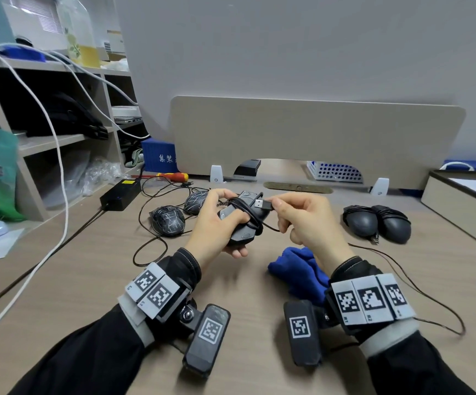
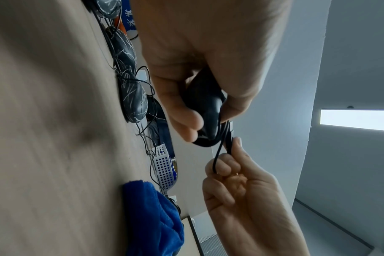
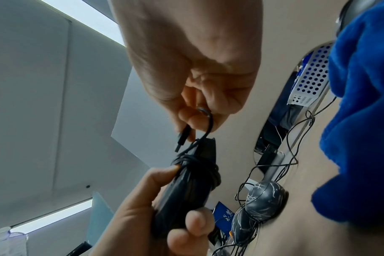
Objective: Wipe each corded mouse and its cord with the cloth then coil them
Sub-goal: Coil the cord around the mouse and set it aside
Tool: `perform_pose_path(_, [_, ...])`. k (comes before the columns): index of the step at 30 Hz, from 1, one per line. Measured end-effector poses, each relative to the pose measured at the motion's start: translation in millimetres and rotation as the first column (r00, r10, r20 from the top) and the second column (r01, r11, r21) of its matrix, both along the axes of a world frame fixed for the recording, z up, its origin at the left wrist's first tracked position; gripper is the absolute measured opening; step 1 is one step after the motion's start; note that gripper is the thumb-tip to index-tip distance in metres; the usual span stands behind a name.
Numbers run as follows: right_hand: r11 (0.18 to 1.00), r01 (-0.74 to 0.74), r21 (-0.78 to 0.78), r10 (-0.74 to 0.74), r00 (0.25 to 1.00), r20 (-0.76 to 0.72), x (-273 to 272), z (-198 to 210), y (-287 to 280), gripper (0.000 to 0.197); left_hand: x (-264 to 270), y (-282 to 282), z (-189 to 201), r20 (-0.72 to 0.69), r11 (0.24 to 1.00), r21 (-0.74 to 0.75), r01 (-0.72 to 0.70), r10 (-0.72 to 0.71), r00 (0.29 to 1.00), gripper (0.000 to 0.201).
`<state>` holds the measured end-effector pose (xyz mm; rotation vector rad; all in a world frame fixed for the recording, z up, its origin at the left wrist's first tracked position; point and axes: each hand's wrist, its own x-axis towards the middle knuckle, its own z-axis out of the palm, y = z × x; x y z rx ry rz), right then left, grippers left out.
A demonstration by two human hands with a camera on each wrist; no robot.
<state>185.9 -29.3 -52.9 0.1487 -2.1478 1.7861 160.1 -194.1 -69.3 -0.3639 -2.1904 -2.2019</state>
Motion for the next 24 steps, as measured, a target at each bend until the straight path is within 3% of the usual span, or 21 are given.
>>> perform_pose_path(5, [1.000, 0.029, 0.007, -0.029, 0.999, 0.031, -1.0, 0.3, 4.5, 0.006, -0.6, -0.2, -0.5, -0.022, 0.999, -0.040, 0.000, -0.001, 1.000, 0.034])
perform_pose_path(12, [0.997, -0.033, 0.071, 0.029, 0.998, 0.057, 1.3, 5.0, 11.3, 0.007, 0.5, -0.9, -0.7, -0.056, 0.997, -0.073, 0.007, -0.012, 0.998, 0.032])
perform_pose_path(19, [0.999, -0.012, -0.032, 0.016, 0.993, 0.114, 0.6, 1.9, 8.4, 0.015, 2.4, 0.7, -0.2, -0.064, 0.996, -0.081, 0.045, -0.050, 0.997, 0.029])
perform_pose_path(24, [0.998, 0.040, -0.054, -0.035, 0.995, 0.097, 1.1, -1.0, 5.1, 0.008, 3.2, -1.2, 0.0, -0.075, 0.994, -0.098, 0.047, -0.055, 0.996, 0.030])
